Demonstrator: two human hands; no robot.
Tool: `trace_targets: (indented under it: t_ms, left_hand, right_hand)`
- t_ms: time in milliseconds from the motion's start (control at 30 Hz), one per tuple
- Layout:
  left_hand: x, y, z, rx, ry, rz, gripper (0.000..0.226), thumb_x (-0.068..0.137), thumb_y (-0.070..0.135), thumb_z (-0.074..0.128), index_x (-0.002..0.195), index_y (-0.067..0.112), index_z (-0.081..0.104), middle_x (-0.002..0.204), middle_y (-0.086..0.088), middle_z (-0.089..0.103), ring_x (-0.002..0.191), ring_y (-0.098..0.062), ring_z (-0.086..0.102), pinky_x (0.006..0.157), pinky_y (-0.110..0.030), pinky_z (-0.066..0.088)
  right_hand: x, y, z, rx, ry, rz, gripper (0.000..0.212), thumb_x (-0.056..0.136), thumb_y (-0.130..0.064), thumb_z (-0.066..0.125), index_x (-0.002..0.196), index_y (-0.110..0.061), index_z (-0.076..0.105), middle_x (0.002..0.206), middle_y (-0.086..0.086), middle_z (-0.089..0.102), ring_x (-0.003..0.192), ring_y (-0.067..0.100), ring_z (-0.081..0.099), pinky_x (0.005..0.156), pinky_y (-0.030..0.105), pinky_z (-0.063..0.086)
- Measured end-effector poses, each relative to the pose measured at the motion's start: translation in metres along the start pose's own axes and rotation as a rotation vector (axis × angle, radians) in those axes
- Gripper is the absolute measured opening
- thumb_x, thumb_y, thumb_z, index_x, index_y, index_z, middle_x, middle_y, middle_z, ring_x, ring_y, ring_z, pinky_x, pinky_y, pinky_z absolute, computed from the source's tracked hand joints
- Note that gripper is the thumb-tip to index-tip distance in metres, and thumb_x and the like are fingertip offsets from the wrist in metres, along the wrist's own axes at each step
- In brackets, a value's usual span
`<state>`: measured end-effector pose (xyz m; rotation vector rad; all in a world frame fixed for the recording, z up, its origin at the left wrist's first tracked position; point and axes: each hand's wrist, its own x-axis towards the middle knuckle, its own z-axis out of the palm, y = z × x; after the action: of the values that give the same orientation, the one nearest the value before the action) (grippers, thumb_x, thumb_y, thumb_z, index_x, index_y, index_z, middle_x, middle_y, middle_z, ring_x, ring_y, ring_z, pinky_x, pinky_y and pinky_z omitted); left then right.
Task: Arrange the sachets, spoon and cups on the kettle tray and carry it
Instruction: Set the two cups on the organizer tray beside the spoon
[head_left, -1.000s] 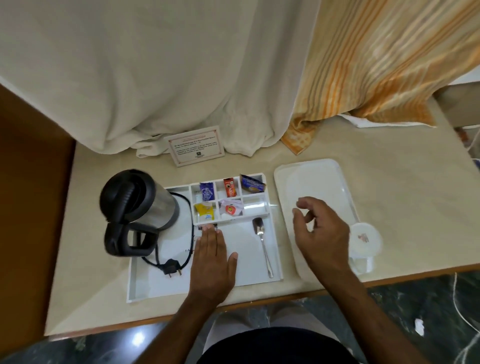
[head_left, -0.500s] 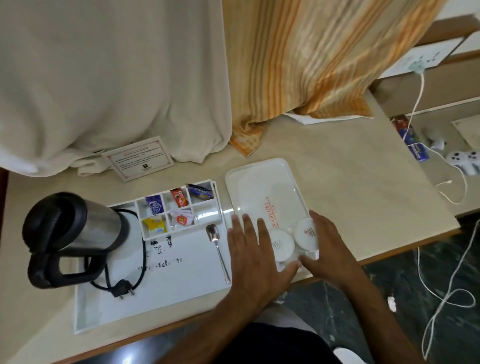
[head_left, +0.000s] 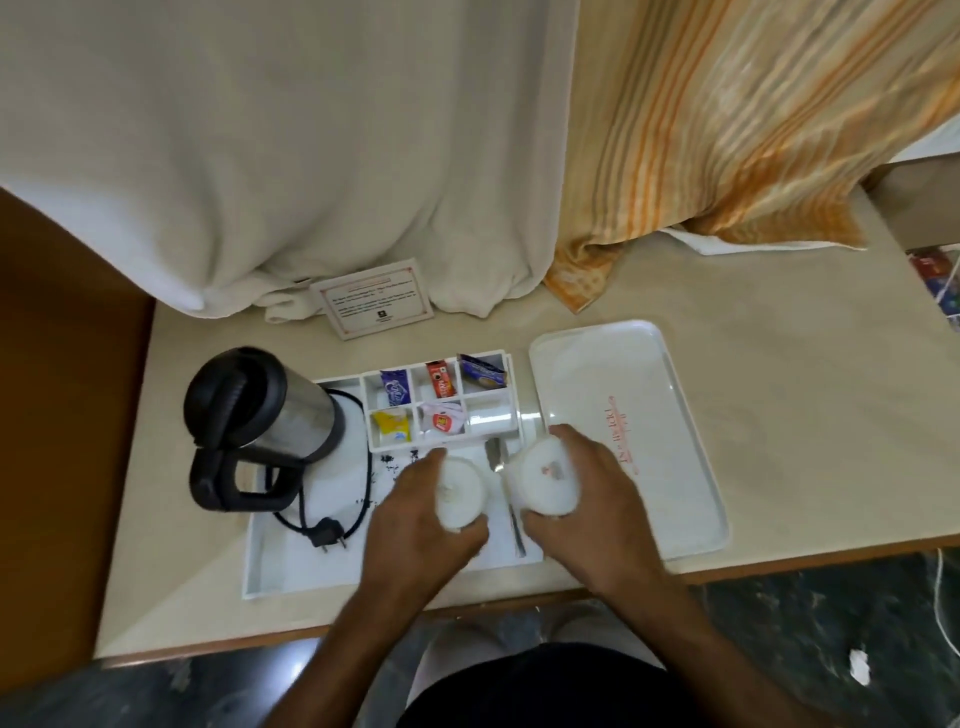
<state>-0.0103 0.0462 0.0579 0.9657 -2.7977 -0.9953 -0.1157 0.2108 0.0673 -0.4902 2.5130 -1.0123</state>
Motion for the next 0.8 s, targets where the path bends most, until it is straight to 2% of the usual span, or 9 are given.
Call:
trace_targets:
  t_ms: [100,267,400,533,567,633,700,733,800]
  left_hand:
    - [0.007,-0.022,-0.017,0.008,-0.032,-0.094,0.077,0.057,0.045,0.079,0.126,0.028,0.050,0.118,0.005,0.062,0.103,-0.016,0.056,0.082,-0.030,0.045]
    - [0.008,-0.048,-0.027,-0.020,-0.040,-0.108,0.069,0.056,0.041,0.078,0.119,0.031,0.050,0.114,0.011,0.060,0.101,-0.011,0.054,0.076,-0.027,0.041]
    - [0.005,-0.056,-0.026,-0.054,-0.038,-0.128,0.080,0.061,0.039,0.082,0.131,0.026,0.045,0.128,0.002,0.058,0.115,-0.017,0.053,0.085,-0.027,0.041]
    - [-0.010,-0.059,-0.043,0.013,-0.049,-0.074,0.103,0.062,0.057,0.079,0.146,0.023,0.031,0.146,0.003,0.045,0.129,-0.015,0.042,0.100,-0.035,0.042]
    - [-0.017,-0.064,-0.050,0.061,0.012,-0.013,0.096,0.063,0.059,0.075,0.143,0.024,0.035,0.141,0.004,0.049,0.124,-0.014,0.046,0.096,-0.033,0.044]
    - [-0.032,-0.082,-0.066,0.139,0.177,0.066,0.062,0.070,0.054,0.066,0.124,0.028,0.053,0.115,0.008,0.065,0.097,-0.012,0.059,0.077,-0.029,0.050]
    - [-0.042,-0.105,-0.080,0.218,0.276,0.039,0.020,0.074,0.042,0.053,0.086,0.027,0.060,0.075,0.008,0.063,0.063,-0.017,0.054,0.055,-0.026,0.043]
    - [-0.043,-0.117,-0.085,0.259,0.283,-0.024,0.016,0.074,0.036,0.048,0.070,0.022,0.055,0.061,0.005,0.054,0.052,-0.022,0.046,0.050,-0.027,0.039]
    - [-0.040,-0.143,-0.089,0.327,0.246,-0.205,0.021,0.075,0.026,0.051,0.057,0.016,0.046,0.052,-0.001,0.046,0.044,-0.028,0.040,0.048,-0.029,0.038]
  right_hand:
    - [0.004,-0.021,0.037,-0.059,-0.068,-0.037,0.091,0.058,-0.043,0.084,0.129,-0.045,0.028,0.131,-0.013,0.051,0.118,0.010,0.049,0.091,0.020,0.035]
    - [0.008,-0.034,0.077,-0.097,-0.081,-0.054,0.091,0.060,-0.044,0.083,0.132,-0.039,0.028,0.133,-0.007,0.052,0.119,0.016,0.051,0.095,0.026,0.042]
    - [0.008,-0.039,0.093,-0.140,-0.120,-0.063,0.087,0.064,-0.043,0.082,0.134,-0.034,0.031,0.136,-0.002,0.051,0.122,0.019,0.050,0.099,0.034,0.045]
    - [0.003,-0.041,0.081,-0.197,-0.145,-0.084,0.107,0.062,-0.045,0.083,0.145,-0.029,0.017,0.146,-0.002,0.038,0.133,0.019,0.039,0.107,0.035,0.036]
    - [0.003,-0.039,0.072,-0.214,-0.100,-0.119,0.109,0.060,-0.045,0.082,0.145,-0.029,0.015,0.145,-0.004,0.035,0.133,0.018,0.036,0.106,0.033,0.033]
    - [0.004,-0.031,0.053,-0.171,0.026,-0.153,0.098,0.063,-0.042,0.076,0.142,-0.031,0.020,0.141,-0.008,0.033,0.128,0.012,0.033,0.102,0.027,0.030]
    - [0.009,-0.021,0.041,-0.085,0.122,-0.062,0.073,0.073,-0.038,0.070,0.135,-0.033,0.033,0.133,-0.009,0.043,0.120,0.008,0.041,0.096,0.026,0.036]
    - [0.014,-0.016,0.040,-0.060,0.130,0.020,0.059,0.079,-0.034,0.067,0.131,-0.031,0.040,0.128,-0.006,0.051,0.115,0.011,0.048,0.092,0.026,0.041]
    - [0.026,-0.006,0.048,-0.081,0.075,0.179,0.036,0.089,-0.031,0.061,0.122,-0.022,0.051,0.118,0.000,0.062,0.106,0.018,0.059,0.086,0.026,0.045]
